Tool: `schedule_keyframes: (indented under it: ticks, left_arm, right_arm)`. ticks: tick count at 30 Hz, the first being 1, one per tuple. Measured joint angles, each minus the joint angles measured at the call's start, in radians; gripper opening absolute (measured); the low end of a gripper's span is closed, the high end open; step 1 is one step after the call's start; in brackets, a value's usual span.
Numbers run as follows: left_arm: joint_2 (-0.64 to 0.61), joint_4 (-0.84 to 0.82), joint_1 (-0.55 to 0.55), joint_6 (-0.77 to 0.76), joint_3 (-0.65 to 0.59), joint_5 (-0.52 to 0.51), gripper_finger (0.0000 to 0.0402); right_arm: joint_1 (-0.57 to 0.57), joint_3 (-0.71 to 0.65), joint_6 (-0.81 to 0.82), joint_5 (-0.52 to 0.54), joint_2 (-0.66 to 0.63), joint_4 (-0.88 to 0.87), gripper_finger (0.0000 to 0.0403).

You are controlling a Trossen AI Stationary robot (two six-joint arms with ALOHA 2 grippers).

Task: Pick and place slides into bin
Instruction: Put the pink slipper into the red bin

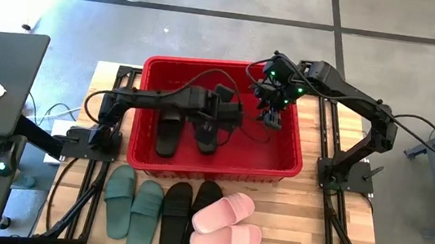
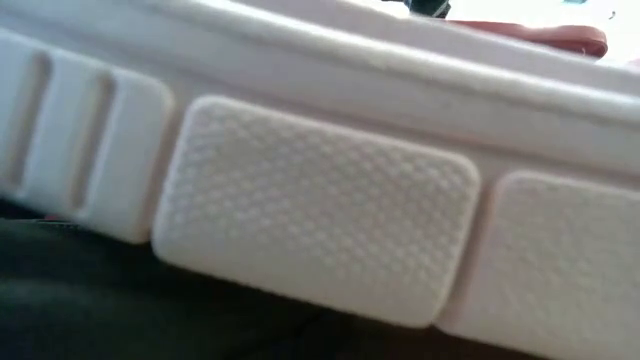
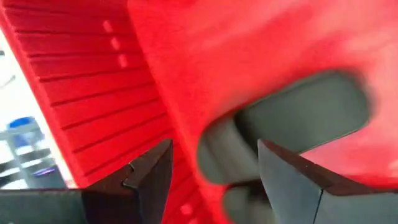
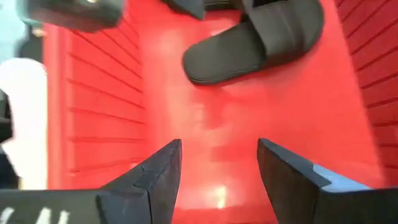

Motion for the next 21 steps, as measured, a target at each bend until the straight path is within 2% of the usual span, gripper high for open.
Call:
schedule_keyframes:
  ticks: [3,7,11,15,21]
  left_arm:
    - [0.0,-0.012,-0.007,-0.035,0.073,0.117,0.0218]
    - [-0.001,-0.006,-0.014,0.008,0.159,0.272,0.0218]
    - [-0.001,-0.007,-0.014,0.057,0.223,0.381,0.0217]
    - [-0.055,0.026,-0.012,0.112,0.213,0.438,0.0202]
    - [-0.134,0.0,-0.013,0.156,0.212,0.441,0.0159]
  right_arm:
    - [0.0,0.0,0.062,-0.066,0.0,0.0,0.0199]
    - [0.002,0.0,0.144,-0.149,0.0,0.001,0.0199]
    - [0.012,0.0,0.225,-0.165,-0.002,0.014,0.0199]
    - [0.024,0.0,0.316,-0.165,-0.012,0.044,0.0199]
    - [0.056,0.0,0.459,-0.137,-0.058,0.133,0.0199]
